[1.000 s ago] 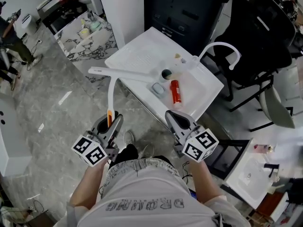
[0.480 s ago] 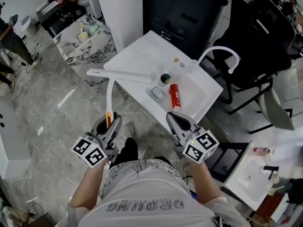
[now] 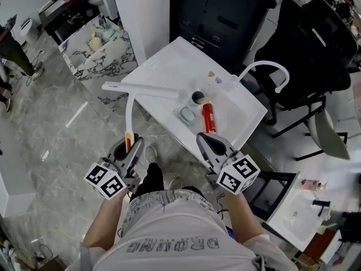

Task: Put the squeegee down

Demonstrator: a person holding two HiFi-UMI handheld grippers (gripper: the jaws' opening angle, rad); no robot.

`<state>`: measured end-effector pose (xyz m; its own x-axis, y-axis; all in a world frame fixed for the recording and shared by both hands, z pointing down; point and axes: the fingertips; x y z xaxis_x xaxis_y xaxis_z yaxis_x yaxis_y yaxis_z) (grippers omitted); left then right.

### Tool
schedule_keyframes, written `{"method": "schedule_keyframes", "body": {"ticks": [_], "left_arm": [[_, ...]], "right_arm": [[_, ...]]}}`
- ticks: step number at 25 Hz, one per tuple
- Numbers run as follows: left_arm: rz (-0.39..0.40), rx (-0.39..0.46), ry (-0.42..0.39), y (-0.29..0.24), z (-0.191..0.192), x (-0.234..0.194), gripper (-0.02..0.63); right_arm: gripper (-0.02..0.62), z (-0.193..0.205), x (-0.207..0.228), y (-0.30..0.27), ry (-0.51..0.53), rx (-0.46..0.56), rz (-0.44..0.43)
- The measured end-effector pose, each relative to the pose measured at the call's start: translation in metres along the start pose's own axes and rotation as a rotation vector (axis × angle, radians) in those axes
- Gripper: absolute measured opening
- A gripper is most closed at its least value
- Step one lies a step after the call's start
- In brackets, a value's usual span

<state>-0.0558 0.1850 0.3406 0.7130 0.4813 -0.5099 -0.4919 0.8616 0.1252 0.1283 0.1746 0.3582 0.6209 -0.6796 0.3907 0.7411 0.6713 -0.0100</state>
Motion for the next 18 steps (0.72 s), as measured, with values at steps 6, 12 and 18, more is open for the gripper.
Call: {"method": "schedule_keyframes", "body": {"ticks": [6,12,18], "left_arm": [[0.011,-0.006,0.010,-0.020,-0.007,-0.021,0.108],[0.016,-0.019,0.026,-0.039,-0.014,-0.050,0.107],[0.023,-0.032,0.045,-0.057,-0.021,-0.081,0.107]], "right_arm": [[0.008,-0.001,0.012,-0.025,-0.004,-0.009,0.014],[0.008,-0.002,0.018,-0.060,-0.011,-0.022,0.014],[0.008,0.000,0.025,-0.094,-0.019,-0.032,0.025]]}}
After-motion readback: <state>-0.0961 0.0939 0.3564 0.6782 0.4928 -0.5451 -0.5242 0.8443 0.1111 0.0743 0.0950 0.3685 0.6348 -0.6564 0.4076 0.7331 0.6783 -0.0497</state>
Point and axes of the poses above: the fingertips, and each gripper's own axes: y backward along the fingers, x to its right, z out of its underside, and after that the axes turned 10 degrees about x, right-handed
